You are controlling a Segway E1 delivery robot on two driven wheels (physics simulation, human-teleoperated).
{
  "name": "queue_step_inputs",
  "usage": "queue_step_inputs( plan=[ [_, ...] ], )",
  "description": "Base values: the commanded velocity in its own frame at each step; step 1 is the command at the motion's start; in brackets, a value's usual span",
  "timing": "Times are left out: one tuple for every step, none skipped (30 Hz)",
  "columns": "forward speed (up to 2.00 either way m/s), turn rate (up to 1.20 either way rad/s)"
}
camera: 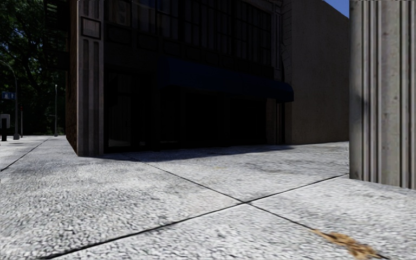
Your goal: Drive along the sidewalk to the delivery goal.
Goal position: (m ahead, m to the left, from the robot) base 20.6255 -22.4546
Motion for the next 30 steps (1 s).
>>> queue_step_inputs(
  plan=[
    [1.98, 0.0],
    [1.98, 0.0],
    [1.98, 0.0],
    [1.98, 0.0],
    [1.98, 0.0],
    [1.98, 0.0],
    [1.98, 0.0],
    [1.98, 0.0],
    [1.98, 0.0],
    [1.98, 0.0],
    [1.98, 0.0],
    [1.98, -0.14],
    [1.98, -0.22],
    [1.98, -0.22],
    [1.98, -0.26],
    [1.98, -0.27],
    [1.98, -0.35],
    [1.98, -0.44],
    [1.98, -0.44],
    [1.98, -0.49],
    [1.98, -0.5],
    [1.98, -0.51],
    [1.98, -0.51],
    [1.98, -0.51],
    [1.98, -0.51],
    [1.98, -0.51],
    [1.98, -0.51],
    [1.98, -0.51],
    [1.98, -0.51],
    [1.98, -0.51]
  ],
)
